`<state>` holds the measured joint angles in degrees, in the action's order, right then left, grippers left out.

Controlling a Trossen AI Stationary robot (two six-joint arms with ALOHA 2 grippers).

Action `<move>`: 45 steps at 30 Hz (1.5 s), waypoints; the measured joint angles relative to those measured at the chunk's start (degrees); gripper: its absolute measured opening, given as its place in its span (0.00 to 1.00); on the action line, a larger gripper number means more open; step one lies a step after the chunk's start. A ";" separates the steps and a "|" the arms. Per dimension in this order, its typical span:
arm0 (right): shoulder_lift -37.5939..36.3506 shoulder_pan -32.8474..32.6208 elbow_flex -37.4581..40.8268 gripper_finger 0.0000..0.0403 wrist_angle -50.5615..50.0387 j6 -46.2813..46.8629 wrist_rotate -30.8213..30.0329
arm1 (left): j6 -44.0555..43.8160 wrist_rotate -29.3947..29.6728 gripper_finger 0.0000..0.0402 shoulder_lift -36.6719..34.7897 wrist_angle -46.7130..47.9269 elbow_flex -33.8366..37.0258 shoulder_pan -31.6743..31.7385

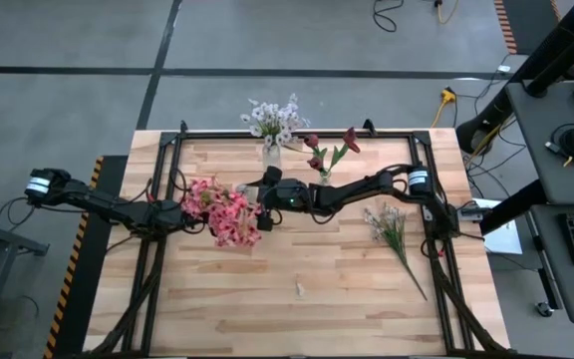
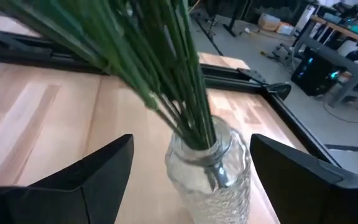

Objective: Sort flowers into vase by color
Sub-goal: Adjust the bottom left transparent vase

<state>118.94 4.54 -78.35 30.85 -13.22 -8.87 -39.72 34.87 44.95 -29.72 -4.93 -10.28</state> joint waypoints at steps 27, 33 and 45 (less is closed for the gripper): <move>2.81 2.03 -0.06 0.78 2.80 -3.31 1.38 | -0.33 0.20 0.83 -0.04 -0.21 0.00 0.00; 3.12 2.78 -0.09 0.78 2.91 -3.42 1.38 | -0.31 0.18 0.83 -0.04 -0.21 0.00 0.00; 5.19 3.01 -0.28 0.78 5.72 -5.45 1.89 | -0.31 0.18 0.83 -0.04 -0.22 0.00 0.00</move>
<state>124.13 7.55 -78.63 36.57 -18.67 -6.97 -40.03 35.05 44.91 -29.94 -4.93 -10.28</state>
